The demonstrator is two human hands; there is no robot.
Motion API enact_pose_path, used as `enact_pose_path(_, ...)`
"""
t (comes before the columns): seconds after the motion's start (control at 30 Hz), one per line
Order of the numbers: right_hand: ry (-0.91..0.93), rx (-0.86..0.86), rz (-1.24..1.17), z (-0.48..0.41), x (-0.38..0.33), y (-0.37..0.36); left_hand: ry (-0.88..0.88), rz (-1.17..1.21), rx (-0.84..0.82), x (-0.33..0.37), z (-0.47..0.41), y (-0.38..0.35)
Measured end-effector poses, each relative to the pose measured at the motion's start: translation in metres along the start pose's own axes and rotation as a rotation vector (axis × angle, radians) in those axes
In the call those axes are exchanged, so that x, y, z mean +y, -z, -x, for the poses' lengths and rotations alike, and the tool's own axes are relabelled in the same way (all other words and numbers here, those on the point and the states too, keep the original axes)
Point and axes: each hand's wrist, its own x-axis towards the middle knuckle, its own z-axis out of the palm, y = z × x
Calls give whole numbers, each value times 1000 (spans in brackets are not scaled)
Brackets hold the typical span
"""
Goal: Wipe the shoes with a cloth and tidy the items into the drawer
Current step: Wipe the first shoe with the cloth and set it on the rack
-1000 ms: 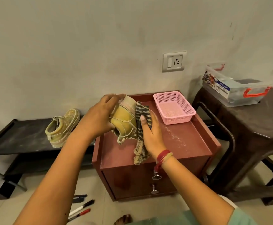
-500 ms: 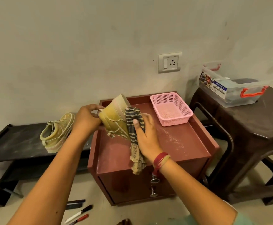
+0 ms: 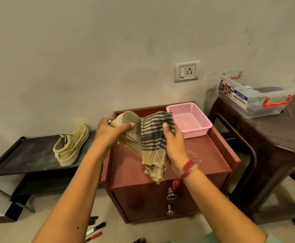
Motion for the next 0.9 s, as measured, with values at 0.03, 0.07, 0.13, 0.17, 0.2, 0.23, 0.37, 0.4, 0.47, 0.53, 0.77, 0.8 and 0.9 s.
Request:
enact_pose_path(0.03,27,76,-23,-3,-10,7,-89,-60,-24,1,2,3)
enact_pose_path(0.07,79,133,-8,-6,-20,14,-178,-141,-50,4,3,6)
enact_pose_path(0.13,242,196,101,-6,-37,24,-303,-287,-116,12,7,9)
enact_pose_path(0.17,342,200,192,-4,-42,27,-348,-335,-151,15,10,9)
enact_pose_path(0.2,431,188,298,-2,-44,28,-390,-370,-183,16,15,8)
enact_pose_path(0.23,496,158,396,-1,-43,27,-427,-381,-208,17,18,6)
enact_pose_path(0.37,598,-131,638,7,-24,11,-607,-336,-203,8,26,-7)
enact_pose_path(0.4,620,-215,668,8,-19,8,-643,-320,-187,5,27,-9)
enact_pose_path(0.47,648,-312,706,10,-14,5,-700,-280,-159,1,30,-11)
enact_pose_path(0.53,701,-358,741,10,-14,6,-747,-231,-139,-6,30,-11)
enact_pose_path(0.77,532,-235,486,-3,-9,16,-774,-208,3,-15,31,-18)
enact_pose_path(0.8,500,-195,448,-3,-9,14,-766,-200,14,-14,31,-21)
enact_pose_path(0.9,660,-276,605,7,-7,8,-771,-189,19,-14,31,-25)
